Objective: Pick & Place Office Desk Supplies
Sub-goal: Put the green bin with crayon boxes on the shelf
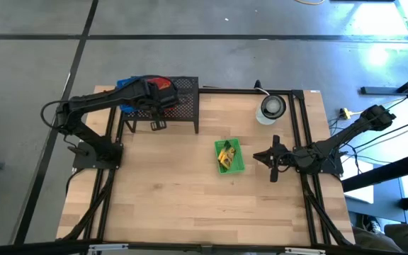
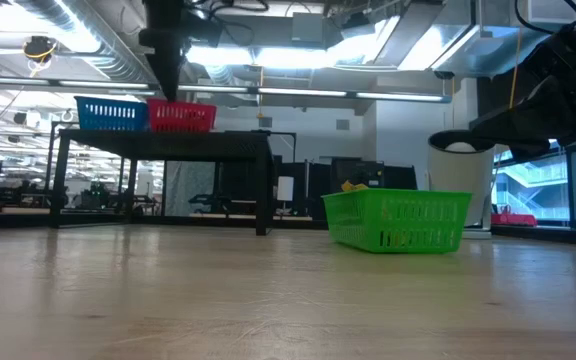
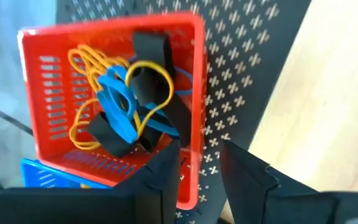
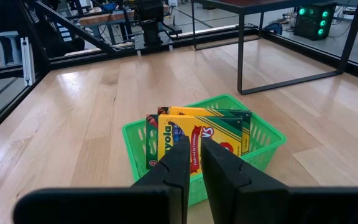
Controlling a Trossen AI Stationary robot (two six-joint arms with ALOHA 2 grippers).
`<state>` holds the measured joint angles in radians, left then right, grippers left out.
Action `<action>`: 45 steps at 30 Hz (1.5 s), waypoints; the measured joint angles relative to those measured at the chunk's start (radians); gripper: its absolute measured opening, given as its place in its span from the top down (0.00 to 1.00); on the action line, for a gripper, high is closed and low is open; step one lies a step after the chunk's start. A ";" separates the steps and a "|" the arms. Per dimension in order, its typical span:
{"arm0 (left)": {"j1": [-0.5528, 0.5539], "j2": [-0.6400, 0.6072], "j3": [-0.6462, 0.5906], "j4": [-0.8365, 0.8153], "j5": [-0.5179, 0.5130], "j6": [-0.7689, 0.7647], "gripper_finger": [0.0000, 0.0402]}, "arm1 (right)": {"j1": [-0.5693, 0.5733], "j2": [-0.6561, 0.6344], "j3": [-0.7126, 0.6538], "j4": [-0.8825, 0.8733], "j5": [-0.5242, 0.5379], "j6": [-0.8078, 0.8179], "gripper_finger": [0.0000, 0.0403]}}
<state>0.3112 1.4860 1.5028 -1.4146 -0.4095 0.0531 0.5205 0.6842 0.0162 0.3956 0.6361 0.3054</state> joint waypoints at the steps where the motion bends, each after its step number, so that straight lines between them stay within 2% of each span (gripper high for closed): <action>1: -0.008 0.000 0.011 0.000 0.000 -0.009 0.73 | 0.000 0.000 0.000 0.000 0.000 0.000 0.90; 7: -0.081 0.000 0.065 0.038 0.011 -0.087 0.71 | 0.000 0.000 0.000 0.000 0.000 0.000 0.90; 13: -0.207 0.011 0.065 0.213 0.052 -0.094 0.71 | 0.000 0.000 0.000 0.000 0.000 0.000 0.90; 26: -0.469 0.189 0.061 0.420 0.026 -0.071 0.71 | 0.000 0.000 0.000 0.000 0.000 0.000 0.90; 32: -0.548 0.289 0.061 0.427 -0.031 -0.010 0.71 | 0.000 0.000 0.000 0.000 0.000 0.000 0.90; 36: -0.600 0.305 0.061 0.400 -0.033 0.008 0.72 | 0.000 0.000 0.000 0.000 0.000 0.000 0.90; 45: -0.734 0.290 0.061 0.398 -0.043 -0.115 0.79 | 0.000 0.000 0.000 0.000 0.000 0.000 0.90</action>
<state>-0.4232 1.7756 1.5642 -1.0170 -0.4526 -0.0618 0.5201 0.6842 0.0162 0.3954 0.6365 0.3053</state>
